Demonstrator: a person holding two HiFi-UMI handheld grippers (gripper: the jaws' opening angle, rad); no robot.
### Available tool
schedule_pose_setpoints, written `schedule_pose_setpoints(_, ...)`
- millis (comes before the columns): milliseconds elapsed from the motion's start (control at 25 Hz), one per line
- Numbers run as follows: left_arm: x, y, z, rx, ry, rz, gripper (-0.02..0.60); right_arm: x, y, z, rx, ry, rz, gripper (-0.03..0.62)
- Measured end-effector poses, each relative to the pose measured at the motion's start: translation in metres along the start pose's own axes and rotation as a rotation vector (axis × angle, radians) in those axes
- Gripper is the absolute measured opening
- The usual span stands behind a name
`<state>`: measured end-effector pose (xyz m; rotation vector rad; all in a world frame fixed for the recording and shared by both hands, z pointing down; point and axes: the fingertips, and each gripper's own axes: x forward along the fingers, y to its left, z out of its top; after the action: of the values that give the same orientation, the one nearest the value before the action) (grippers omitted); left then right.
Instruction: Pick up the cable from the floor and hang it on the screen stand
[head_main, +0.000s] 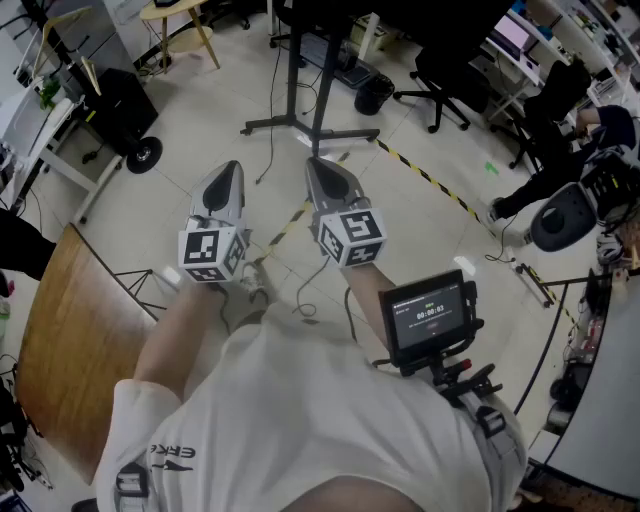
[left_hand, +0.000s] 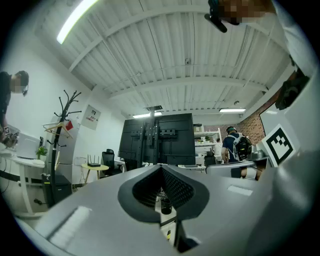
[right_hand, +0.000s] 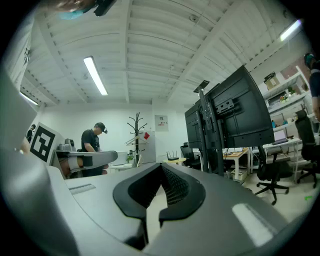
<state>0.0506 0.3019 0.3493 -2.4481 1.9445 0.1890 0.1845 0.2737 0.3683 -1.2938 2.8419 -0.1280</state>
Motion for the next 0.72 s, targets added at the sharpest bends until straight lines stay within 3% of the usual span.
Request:
schedule_pose_setpoints(200, 0.035, 0.037, 0.004, -0.011, 0.001, -0.018, 0.003, 0.048, -0.004, 0.007, -0.006, 0.011, -0.018, 0.012)
schedule_pose_setpoints(440, 0.110, 0.123, 0.018, -0.024, -0.007, -0.042, 0.002, 0.161, -0.007, 0.029, -0.027, 0.006, -0.037, 0.012)
schedule_pose_setpoints(720, 0.152, 0.181, 0.016, -0.042, -0.009, -0.032, 0.003, 0.225, -0.008, 0.028, -0.041, 0.026, -0.049, 0.012)
